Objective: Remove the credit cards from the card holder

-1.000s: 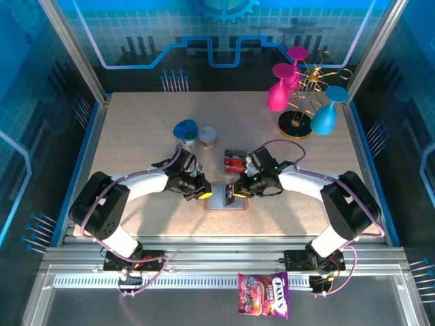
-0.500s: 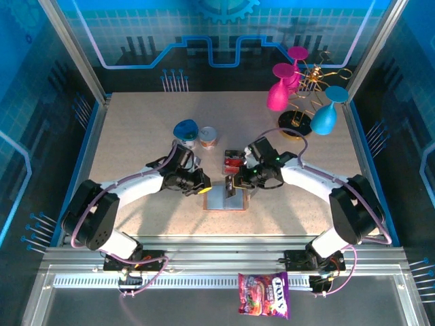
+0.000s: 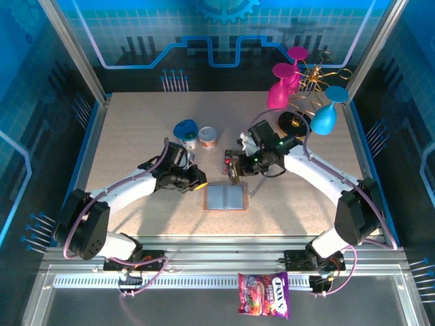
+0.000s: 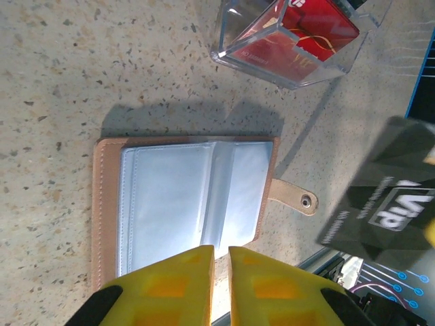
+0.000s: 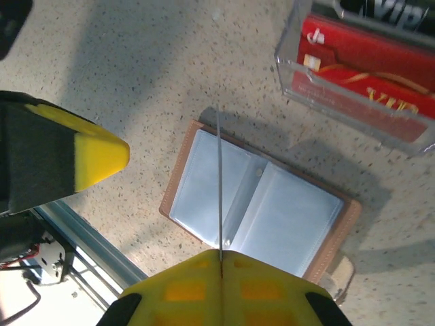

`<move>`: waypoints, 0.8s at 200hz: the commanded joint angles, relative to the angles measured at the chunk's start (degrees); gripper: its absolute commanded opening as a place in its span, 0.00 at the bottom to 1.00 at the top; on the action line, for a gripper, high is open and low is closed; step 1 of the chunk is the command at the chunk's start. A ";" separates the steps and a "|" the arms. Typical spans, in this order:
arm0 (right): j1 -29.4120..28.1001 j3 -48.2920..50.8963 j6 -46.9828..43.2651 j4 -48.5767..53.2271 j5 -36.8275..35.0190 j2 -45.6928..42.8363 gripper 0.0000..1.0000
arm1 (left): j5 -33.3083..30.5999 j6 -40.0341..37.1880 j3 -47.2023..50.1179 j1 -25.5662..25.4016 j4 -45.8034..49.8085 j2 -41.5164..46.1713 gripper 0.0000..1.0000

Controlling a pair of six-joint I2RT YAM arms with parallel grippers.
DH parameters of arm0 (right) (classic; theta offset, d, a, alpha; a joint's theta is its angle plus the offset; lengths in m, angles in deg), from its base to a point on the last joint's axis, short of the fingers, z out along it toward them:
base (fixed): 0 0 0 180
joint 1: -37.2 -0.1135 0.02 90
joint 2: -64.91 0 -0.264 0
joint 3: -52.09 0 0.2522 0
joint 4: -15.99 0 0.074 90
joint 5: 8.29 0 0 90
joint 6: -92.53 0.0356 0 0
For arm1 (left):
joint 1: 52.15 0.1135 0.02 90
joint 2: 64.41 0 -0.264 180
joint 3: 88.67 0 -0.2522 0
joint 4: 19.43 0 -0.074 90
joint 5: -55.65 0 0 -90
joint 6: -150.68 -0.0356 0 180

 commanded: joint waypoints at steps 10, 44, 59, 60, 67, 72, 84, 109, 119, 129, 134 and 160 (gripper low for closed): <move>0.68 -5.75 -13.41 9.60 -4.76 1.40 0.05 | -0.81 0.04 1.86 0.87 0.83 2.12 0.15; 1.29 -10.65 -24.99 13.91 -9.47 4.19 0.04 | -0.58 -0.05 2.87 1.54 0.71 2.91 0.15; 1.30 -12.39 -31.37 15.16 -10.79 5.06 0.04 | -0.56 -0.21 3.26 1.79 0.98 3.35 0.15; 1.30 -12.51 -31.77 15.16 -10.88 5.15 0.04 | -0.56 -0.23 3.24 1.81 1.04 3.40 0.15; 1.33 -13.00 -34.39 15.47 -12.04 5.37 0.04 | -0.61 -0.25 3.47 1.93 1.09 3.66 0.15; 1.29 -13.39 -36.19 15.60 -13.06 5.54 0.03 | -0.61 -0.33 3.62 2.01 1.09 3.84 0.15; 1.29 -14.18 -40.69 16.05 -14.97 5.89 0.02 | -0.62 -0.45 4.23 2.19 0.93 4.07 0.15; 1.38 -16.40 -48.03 18.21 -17.67 7.01 0.00 | 1.40 -0.78 4.94 2.47 0.44 2.40 0.15; 1.38 -17.43 -50.59 19.34 -18.09 7.64 0.00 | 2.20 -0.46 5.33 2.49 -0.13 1.82 0.15; 1.38 -18.36 -53.08 20.68 -18.10 8.33 0.00 | 2.67 -0.05 5.87 2.45 -0.90 1.53 0.15; 1.38 -18.82 -54.17 21.38 -18.01 8.67 0.00 | 2.91 0.25 6.16 2.46 -1.45 1.52 0.15; 1.42 -21.62 -57.91 24.46 -18.14 11.20 0.00 | 4.39 0.65 6.34 2.48 -2.66 0.61 0.15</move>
